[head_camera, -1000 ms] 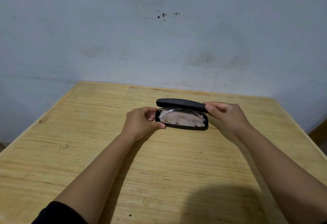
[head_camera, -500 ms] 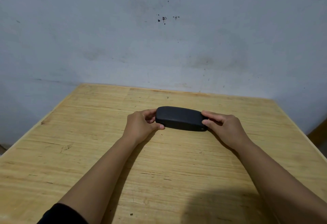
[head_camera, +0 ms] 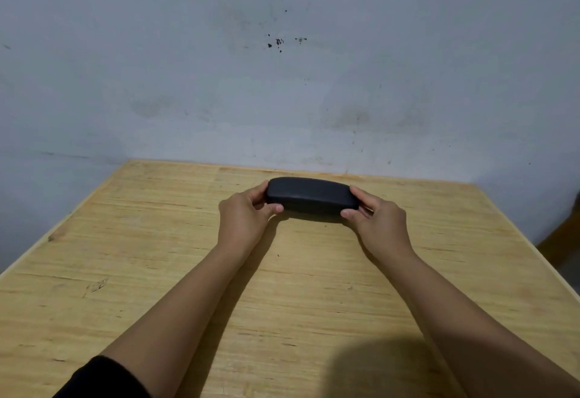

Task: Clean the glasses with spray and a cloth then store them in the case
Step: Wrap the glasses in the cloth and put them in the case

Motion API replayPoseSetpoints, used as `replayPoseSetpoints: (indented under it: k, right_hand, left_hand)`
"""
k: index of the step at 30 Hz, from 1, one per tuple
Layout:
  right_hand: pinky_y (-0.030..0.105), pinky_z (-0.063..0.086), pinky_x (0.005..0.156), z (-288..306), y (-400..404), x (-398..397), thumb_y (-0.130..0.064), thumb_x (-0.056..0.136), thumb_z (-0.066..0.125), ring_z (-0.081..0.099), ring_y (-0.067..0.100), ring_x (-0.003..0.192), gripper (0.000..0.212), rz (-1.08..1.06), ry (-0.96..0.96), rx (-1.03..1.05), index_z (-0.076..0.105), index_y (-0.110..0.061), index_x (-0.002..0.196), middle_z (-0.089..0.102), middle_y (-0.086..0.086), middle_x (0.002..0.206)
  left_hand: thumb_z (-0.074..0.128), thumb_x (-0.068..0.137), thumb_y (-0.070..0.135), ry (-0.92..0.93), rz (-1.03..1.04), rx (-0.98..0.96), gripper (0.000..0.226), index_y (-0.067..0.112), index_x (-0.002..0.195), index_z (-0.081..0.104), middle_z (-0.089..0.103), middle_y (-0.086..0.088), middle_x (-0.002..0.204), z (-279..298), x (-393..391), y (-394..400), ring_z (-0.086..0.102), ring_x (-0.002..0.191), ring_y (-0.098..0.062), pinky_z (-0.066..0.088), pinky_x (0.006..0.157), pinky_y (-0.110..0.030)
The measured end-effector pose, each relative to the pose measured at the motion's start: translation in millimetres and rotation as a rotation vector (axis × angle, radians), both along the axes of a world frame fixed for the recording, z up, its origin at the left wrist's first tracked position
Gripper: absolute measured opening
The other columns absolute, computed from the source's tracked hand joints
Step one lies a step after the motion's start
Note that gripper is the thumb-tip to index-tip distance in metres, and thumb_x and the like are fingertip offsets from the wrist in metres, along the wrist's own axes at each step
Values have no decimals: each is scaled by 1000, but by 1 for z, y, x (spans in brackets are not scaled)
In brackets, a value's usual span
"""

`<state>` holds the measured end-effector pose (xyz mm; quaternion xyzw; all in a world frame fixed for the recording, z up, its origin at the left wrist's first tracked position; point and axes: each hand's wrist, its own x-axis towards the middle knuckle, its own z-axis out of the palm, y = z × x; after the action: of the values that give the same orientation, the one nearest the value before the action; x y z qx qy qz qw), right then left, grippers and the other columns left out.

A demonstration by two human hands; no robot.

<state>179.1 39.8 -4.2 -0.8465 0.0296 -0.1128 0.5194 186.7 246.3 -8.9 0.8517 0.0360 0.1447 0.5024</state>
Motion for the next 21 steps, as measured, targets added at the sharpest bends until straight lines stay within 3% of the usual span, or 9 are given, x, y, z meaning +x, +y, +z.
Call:
replayPoseSetpoints:
  k: [8, 12, 18, 21]
  right_hand:
    - [23, 41, 91, -1, 7, 68, -14, 85, 64, 53, 10, 104, 49, -91, -9, -75, 51, -20, 132, 58, 3, 131]
    - [33, 43, 98, -10, 7, 89, -15, 86, 64, 56, 18, 112, 50, -96, 29, -149, 49, -22, 133, 58, 6, 130]
    - [28, 41, 100, -17, 5, 96, -12, 83, 66, 55, 18, 118, 52, -70, 26, -134, 50, -20, 133, 52, 3, 139]
    - [19, 37, 96, -16, 2, 95, -12, 85, 65, 56, 16, 114, 53, -39, 27, -155, 48, -18, 134, 49, 3, 141]
  left_hand:
    - [72, 78, 17, 39, 18, 23, 57, 15, 131, 51, 65, -4, 119, -4, 68, -5, 57, 103, -7, 35, 92, -16]
    - [70, 80, 18, 32, 14, 74, 55, 15, 131, 50, 66, -5, 117, -11, 87, -8, 59, 107, -13, 33, 91, -15]
    - [74, 76, 18, 23, 39, 113, 56, 16, 128, 53, 67, -5, 114, -19, 97, -8, 61, 105, -15, 35, 92, -17]
    - [73, 77, 21, 33, 31, 148, 56, 18, 129, 52, 67, -4, 114, -19, 97, -8, 59, 108, -18, 38, 94, -21]
